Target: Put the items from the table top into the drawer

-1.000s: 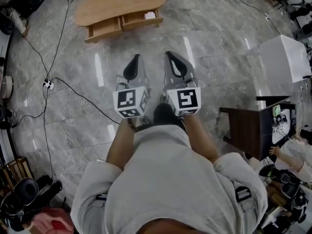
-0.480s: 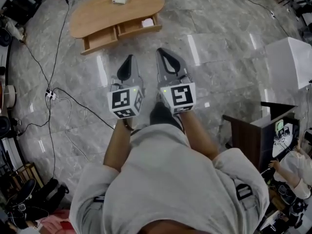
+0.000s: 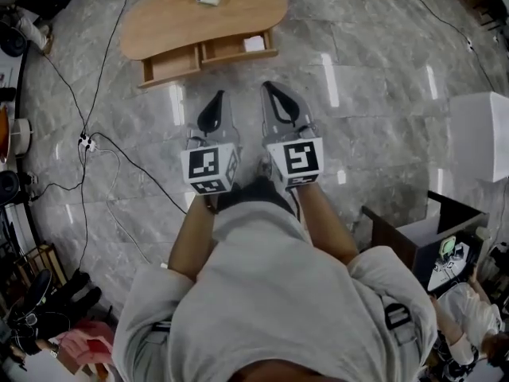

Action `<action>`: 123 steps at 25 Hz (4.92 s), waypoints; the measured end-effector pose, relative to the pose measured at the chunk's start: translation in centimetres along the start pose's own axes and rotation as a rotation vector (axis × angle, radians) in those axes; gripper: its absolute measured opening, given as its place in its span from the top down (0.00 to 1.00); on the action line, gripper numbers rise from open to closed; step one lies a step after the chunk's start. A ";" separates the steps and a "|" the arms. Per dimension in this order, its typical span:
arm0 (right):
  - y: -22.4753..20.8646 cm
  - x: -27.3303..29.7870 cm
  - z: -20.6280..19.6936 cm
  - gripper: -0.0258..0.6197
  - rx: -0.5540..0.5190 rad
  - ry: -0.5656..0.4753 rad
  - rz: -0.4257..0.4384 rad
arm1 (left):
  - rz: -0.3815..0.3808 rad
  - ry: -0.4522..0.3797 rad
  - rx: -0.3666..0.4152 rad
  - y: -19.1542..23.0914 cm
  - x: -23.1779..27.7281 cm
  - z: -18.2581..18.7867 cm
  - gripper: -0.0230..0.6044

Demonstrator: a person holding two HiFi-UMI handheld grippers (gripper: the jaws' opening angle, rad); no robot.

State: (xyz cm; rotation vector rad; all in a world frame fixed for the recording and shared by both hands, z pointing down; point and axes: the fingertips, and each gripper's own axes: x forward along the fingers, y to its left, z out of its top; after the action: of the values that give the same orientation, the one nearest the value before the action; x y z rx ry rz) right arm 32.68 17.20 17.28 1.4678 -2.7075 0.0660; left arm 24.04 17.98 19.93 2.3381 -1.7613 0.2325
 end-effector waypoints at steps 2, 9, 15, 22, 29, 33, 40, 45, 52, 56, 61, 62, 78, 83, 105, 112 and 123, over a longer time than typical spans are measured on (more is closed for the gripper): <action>0.0 1.8 -0.3 0.95 0.006 0.004 0.019 | 0.017 0.003 -0.004 1.2 1.1 0.1 0.93; 0.8 9.9 -0.3 0.95 -0.018 0.031 0.099 | 0.091 -0.007 -0.047 7.6 5.5 0.7 0.93; 1.1 18.7 0.7 0.95 -0.081 0.042 0.119 | 0.065 -0.086 -0.121 14.1 11.6 3.5 0.93; 2.0 29.0 3.4 0.95 -0.181 0.069 0.153 | 0.079 -0.101 -0.172 21.8 17.8 6.7 0.93; 2.3 36.1 2.6 0.95 -0.210 0.140 0.173 | 0.113 -0.067 -0.239 27.6 21.4 5.9 0.93; 1.8 38.0 -0.2 0.95 -0.194 0.206 0.203 | 0.124 -0.025 -0.264 28.4 23.1 3.8 0.93; -0.8 44.0 -8.0 0.95 -0.103 0.319 0.284 | 0.168 0.103 -0.264 30.2 29.0 -1.4 0.93; -4.6 49.6 -14.0 0.95 -0.031 0.411 0.278 | 0.218 0.180 -0.288 32.3 33.6 -5.0 0.93; -8.1 56.0 -20.5 0.95 0.067 0.407 0.240 | 0.254 0.271 -0.328 36.1 39.8 -10.5 0.93; -7.9 57.9 -25.0 0.95 0.128 0.447 0.253 | 0.230 0.325 -0.322 37.3 42.5 -14.5 0.93; -9.4 61.1 -29.7 0.95 0.068 0.487 0.271 | 0.201 0.358 -0.332 37.8 46.7 -19.2 0.93; -9.9 61.8 -30.7 0.95 0.061 0.496 0.270 | 0.200 0.365 -0.337 37.9 47.4 -20.2 0.93; -14.5 72.1 -40.9 0.65 -0.085 0.668 0.345 | 0.249 0.404 -0.510 40.1 57.9 -28.7 0.93; -15.6 75.2 -43.7 0.54 -0.209 0.721 0.363 | 0.267 0.395 -0.511 40.4 57.5 -28.4 0.93; -5.4 71.7 -43.4 0.95 -0.265 0.696 0.461 | 0.394 0.357 -0.614 43.6 47.7 -30.7 0.93; -0.4 68.8 -43.3 0.95 -0.241 0.696 0.510 | 0.442 0.352 -0.644 44.5 43.3 -32.2 0.93; 8.2 64.5 -43.0 0.95 -0.252 0.695 0.607 | 0.541 0.332 -0.693 46.6 34.8 -34.1 0.93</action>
State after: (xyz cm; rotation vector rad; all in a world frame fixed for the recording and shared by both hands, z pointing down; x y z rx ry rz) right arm -7.89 -29.35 64.90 0.3985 -2.3362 0.2067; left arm -11.29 -18.09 64.68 1.2568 -1.8658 0.0608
